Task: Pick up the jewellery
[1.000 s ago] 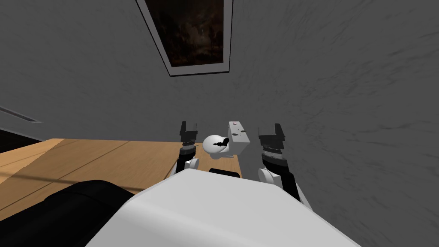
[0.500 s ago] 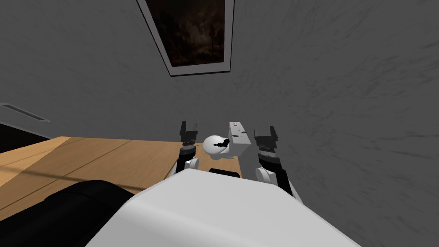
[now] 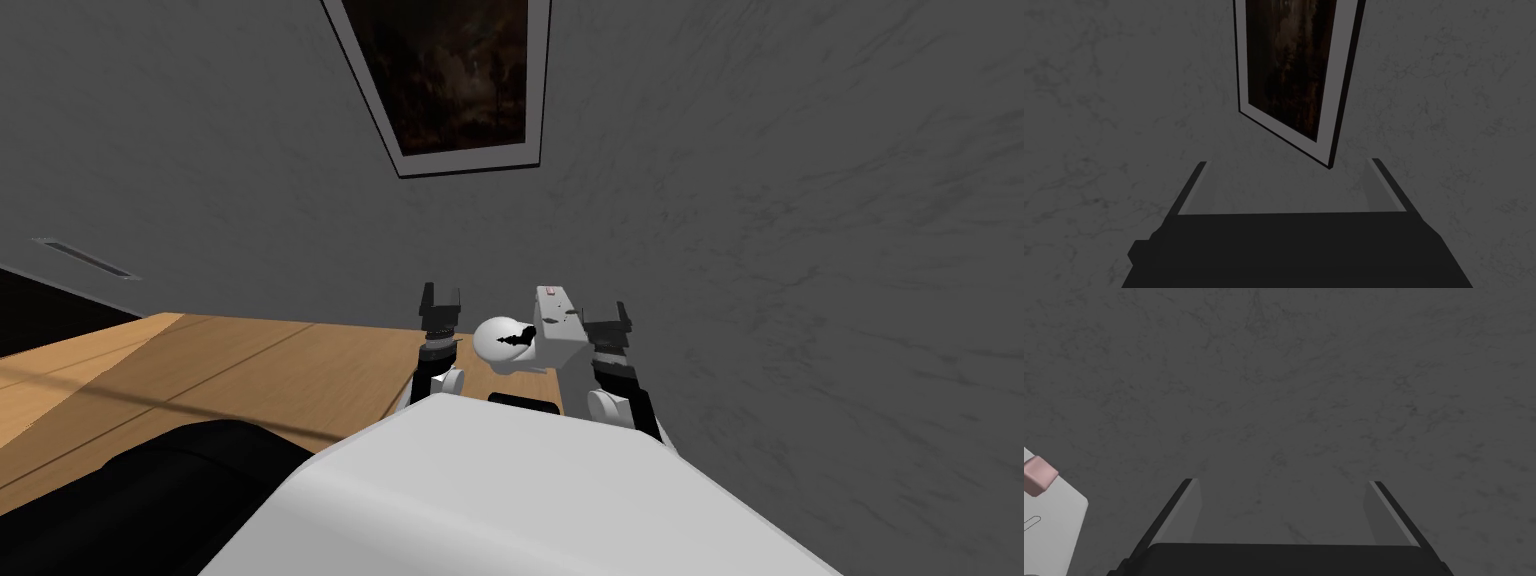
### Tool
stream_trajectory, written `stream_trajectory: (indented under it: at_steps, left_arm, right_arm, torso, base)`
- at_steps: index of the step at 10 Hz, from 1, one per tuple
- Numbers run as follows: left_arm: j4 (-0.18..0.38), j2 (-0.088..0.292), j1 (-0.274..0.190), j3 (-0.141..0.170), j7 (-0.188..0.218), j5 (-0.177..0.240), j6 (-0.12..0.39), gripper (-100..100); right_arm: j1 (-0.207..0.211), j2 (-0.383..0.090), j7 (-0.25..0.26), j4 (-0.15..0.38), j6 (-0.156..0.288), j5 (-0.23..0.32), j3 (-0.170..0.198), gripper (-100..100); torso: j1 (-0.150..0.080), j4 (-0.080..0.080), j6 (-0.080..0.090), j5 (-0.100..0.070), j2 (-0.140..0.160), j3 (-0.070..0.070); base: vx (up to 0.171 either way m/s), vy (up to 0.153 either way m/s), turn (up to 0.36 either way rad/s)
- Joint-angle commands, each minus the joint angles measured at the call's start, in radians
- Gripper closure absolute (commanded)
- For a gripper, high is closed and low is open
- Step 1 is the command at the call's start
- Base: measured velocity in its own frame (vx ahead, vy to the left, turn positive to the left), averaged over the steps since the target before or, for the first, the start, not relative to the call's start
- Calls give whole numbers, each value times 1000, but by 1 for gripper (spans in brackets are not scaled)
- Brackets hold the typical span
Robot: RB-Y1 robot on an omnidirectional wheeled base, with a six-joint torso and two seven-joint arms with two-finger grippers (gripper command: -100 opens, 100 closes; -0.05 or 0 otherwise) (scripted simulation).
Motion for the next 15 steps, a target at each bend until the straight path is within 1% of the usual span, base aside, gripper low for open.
stream_trajectory:
  at_steps: [1,2,3,6,7,9,10,13,14,15]
  left_arm:
    - [0,0,0,0,0,0,0,0]
    - [0,0,0,0,0,0,0,0]
    - [0,0,0,0,0,0,0,0]
    - [0,0,0,0,0,0,0,0]
    - [0,0,0,0,0,0,0,0]
    - [0,0,0,0,0,0,0,0]
    - [0,0,0,0,0,0,0,0]
    - [0,0,0,0,0,0,0,0]
    - [0,0,0,0,0,0,0,0]
    - [0,0,0,0,0,0,0,0]
  right_arm:
    - [-26,-8,-50,50,-4,-41,5,-100]
    - [-36,-10,-79,82,-5,-65,13,-100]
    - [-36,-10,-85,88,-5,-65,13,-100]
    - [-66,-16,-171,176,-11,-136,38,-100]
    - [-66,-16,-177,183,-11,-136,38,-100]
    - [-86,-20,-239,248,-14,-185,55,-100]
    - [-86,-20,-239,248,-14,-185,55,-100]
    - [-117,-26,-326,344,-19,-256,80,-100]
    - [-117,-26,-331,346,-19,-256,80,-100]
    - [-127,-28,-360,378,-20,-279,89,-100]
  torso:
    - [0,0,0,0,0,0]
    - [0,0,0,0,0,0]
    - [0,0,0,0,0,0]
    - [0,0,0,0,1,0]
    - [-1,0,0,0,0,0]
    - [0,0,0,0,1,0]
    - [1,0,0,0,0,0]
    - [0,0,0,0,1,0]
    - [-1,0,0,0,0,0]
    - [0,0,0,0,1,0]
  base:
    - [49,-18,42]
    - [51,-18,50]
    - [31,-14,23]
    - [38,-21,48]
    - [36,-13,16]
    - [41,-9,45]
    - [33,-15,19]
    - [39,-25,45]
    - [36,-15,22]
    - [28,-8,27]
